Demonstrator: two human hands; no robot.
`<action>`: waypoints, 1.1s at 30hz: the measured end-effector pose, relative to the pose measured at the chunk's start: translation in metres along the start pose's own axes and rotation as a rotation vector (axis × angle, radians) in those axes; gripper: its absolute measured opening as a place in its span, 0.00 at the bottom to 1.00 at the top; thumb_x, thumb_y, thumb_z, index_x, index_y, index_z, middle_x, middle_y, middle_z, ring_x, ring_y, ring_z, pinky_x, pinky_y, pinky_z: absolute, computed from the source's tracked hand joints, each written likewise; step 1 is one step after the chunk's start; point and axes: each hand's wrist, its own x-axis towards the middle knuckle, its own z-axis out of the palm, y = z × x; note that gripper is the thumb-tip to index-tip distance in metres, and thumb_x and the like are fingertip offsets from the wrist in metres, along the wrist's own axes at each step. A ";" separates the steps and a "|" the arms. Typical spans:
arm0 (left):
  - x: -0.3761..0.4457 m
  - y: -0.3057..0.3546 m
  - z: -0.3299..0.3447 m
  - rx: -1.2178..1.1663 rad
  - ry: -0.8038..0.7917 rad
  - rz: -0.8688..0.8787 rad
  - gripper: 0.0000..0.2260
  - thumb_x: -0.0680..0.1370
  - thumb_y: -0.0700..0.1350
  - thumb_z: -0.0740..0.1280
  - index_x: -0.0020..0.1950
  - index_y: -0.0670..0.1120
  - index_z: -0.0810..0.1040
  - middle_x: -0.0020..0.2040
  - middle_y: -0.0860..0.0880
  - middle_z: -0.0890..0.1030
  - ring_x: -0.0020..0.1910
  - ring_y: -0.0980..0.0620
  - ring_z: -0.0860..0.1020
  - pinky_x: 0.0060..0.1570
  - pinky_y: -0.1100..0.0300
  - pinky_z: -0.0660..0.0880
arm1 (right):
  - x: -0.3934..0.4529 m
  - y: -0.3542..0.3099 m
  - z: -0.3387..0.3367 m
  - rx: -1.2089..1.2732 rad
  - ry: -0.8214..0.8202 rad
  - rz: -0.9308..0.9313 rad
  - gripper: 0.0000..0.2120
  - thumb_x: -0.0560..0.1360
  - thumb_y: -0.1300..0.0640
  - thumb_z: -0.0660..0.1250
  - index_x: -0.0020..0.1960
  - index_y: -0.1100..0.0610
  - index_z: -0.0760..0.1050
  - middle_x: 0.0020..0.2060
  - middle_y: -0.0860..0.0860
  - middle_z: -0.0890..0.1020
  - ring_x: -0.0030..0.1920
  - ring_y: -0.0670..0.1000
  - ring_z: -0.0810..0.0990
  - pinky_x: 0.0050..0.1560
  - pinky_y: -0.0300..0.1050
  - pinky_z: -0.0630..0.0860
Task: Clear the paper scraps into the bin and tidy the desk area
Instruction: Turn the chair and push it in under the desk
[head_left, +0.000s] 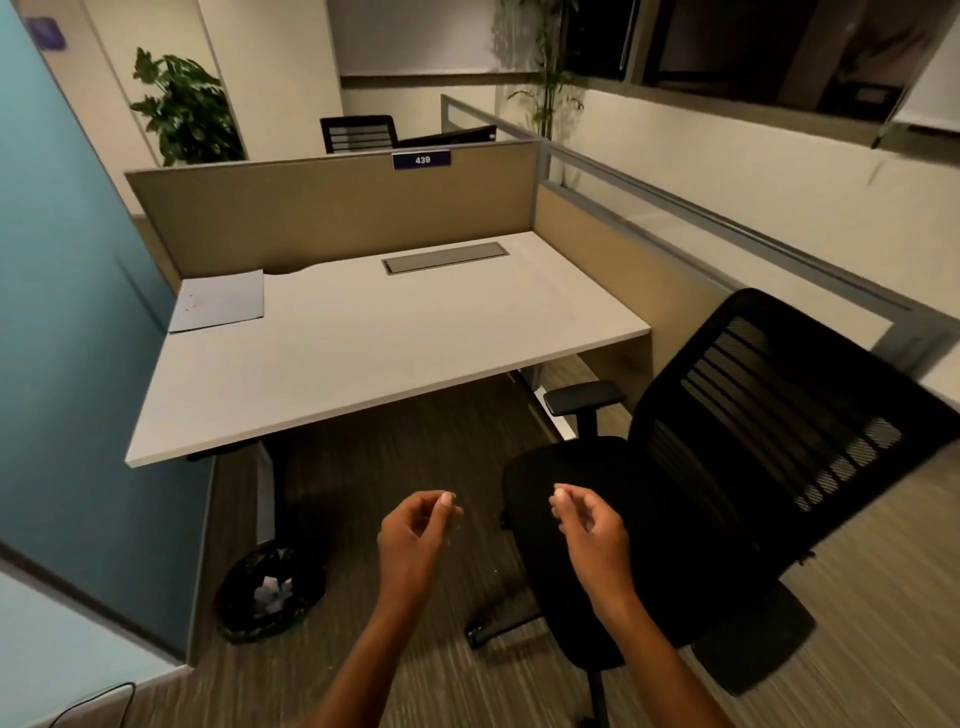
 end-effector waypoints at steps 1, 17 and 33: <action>-0.008 0.003 0.006 -0.003 -0.013 0.006 0.05 0.80 0.43 0.66 0.49 0.49 0.82 0.43 0.47 0.85 0.43 0.52 0.83 0.41 0.60 0.80 | -0.008 0.002 -0.011 -0.001 0.018 0.006 0.07 0.77 0.47 0.65 0.54 0.42 0.79 0.48 0.42 0.84 0.50 0.38 0.82 0.53 0.40 0.80; -0.134 0.034 0.144 -0.011 -0.250 0.075 0.04 0.80 0.44 0.67 0.50 0.48 0.81 0.44 0.49 0.84 0.44 0.55 0.83 0.46 0.59 0.81 | -0.066 -0.002 -0.233 -0.081 0.332 -0.038 0.10 0.77 0.44 0.64 0.54 0.46 0.79 0.48 0.44 0.84 0.50 0.41 0.82 0.53 0.46 0.80; -0.088 0.048 0.503 0.302 -0.460 0.188 0.16 0.76 0.46 0.72 0.62 0.45 0.78 0.55 0.48 0.78 0.53 0.52 0.77 0.56 0.57 0.78 | 0.169 0.020 -0.496 -0.257 0.409 -0.073 0.14 0.77 0.44 0.65 0.56 0.52 0.79 0.49 0.47 0.83 0.51 0.47 0.81 0.49 0.40 0.74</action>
